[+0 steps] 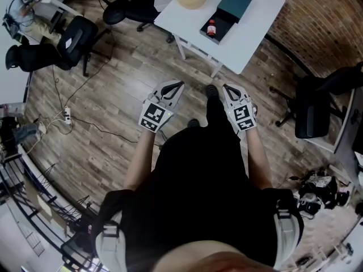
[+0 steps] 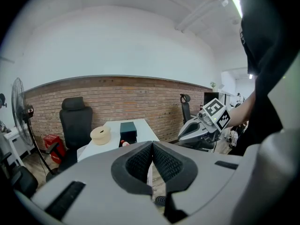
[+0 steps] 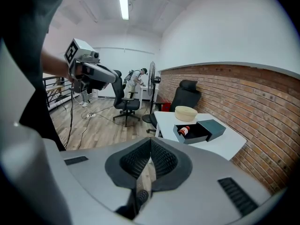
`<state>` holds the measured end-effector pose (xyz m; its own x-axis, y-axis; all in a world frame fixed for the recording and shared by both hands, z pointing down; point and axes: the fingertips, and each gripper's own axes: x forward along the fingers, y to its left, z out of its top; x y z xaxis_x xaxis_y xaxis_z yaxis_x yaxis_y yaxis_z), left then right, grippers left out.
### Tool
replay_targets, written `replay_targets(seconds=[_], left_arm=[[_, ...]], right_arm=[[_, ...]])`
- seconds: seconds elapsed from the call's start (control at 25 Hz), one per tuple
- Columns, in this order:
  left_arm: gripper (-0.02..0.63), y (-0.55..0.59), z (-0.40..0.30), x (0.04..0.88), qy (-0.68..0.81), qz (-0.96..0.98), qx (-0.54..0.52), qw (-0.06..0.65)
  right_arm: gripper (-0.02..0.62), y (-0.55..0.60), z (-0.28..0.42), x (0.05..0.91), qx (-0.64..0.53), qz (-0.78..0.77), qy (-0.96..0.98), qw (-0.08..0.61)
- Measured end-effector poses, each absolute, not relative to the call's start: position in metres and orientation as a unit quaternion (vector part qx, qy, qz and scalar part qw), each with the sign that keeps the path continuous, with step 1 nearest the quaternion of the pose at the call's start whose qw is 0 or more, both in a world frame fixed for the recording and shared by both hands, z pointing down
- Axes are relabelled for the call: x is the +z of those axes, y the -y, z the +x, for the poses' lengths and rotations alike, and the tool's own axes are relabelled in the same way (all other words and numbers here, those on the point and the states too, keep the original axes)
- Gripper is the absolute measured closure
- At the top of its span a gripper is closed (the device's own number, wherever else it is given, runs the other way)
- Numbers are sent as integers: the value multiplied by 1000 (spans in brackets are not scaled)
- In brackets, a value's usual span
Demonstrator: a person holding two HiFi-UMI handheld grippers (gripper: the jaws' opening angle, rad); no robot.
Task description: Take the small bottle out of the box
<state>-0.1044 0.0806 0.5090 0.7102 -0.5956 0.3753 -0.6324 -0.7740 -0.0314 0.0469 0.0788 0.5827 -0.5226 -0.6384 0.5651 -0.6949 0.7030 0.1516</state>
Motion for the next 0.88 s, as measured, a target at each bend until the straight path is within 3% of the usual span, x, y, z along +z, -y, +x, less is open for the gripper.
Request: replay_targets(seconds=[0.88], left_arm=[[586, 60, -72, 507, 367, 907, 196, 69]], right_arm=[[597, 77, 64, 579, 46, 326, 893, 306]])
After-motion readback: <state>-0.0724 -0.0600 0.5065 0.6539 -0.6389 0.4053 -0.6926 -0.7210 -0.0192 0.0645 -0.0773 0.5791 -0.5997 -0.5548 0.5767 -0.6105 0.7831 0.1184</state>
